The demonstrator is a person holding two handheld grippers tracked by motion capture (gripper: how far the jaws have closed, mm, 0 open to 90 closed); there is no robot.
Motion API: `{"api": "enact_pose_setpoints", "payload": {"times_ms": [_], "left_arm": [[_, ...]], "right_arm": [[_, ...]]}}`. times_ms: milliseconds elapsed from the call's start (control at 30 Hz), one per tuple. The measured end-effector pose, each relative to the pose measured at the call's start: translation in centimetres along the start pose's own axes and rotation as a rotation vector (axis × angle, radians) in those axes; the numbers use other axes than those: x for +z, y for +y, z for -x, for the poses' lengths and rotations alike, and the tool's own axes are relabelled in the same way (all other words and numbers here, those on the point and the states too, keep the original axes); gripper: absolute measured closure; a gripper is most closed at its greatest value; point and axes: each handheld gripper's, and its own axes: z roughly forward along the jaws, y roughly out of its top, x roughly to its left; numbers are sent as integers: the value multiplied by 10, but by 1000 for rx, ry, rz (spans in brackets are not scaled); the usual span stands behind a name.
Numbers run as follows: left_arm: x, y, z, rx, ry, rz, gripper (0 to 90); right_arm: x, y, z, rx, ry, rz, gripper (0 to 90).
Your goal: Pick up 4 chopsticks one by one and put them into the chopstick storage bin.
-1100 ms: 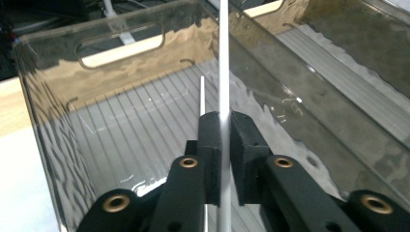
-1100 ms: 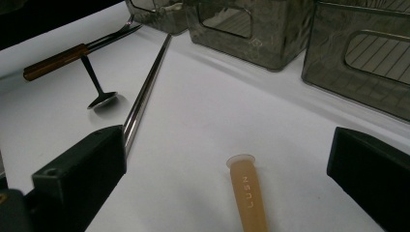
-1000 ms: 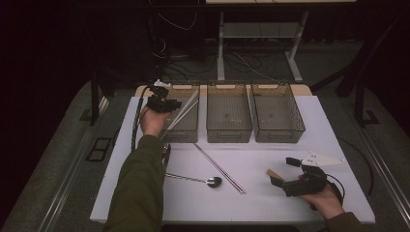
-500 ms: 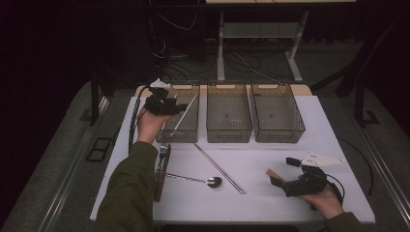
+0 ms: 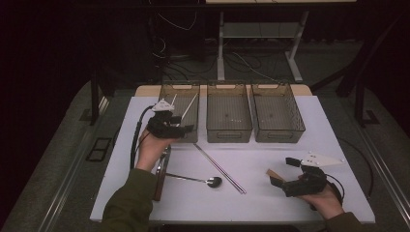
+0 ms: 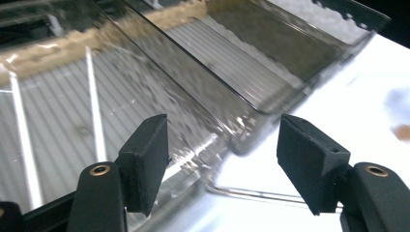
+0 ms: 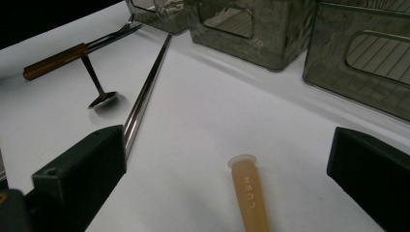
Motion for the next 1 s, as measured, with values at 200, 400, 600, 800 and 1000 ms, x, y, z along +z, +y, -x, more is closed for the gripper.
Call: {"api": "enact_pose_setpoints", "payload": {"times_ms": [200,400,600,800,1000], "left_arm": [[0,-16,14,4,-32,-5,428],[2,-27,24,31,-41,-12,614],[7,-37,34,64,-76,-44,777],[15,-42,38,92,-100,-74,893],[24,-44,40,109,-115,-96,895]], "right_arm": [[0,0,0,1,0,0,7],[0,0,0,0,-1,0,7],[-1,0,1,1,-5,1,7],[-1,-1,1,-4,-8,-2,7],[1,-1,0,-2,-5,-11,7]]}}
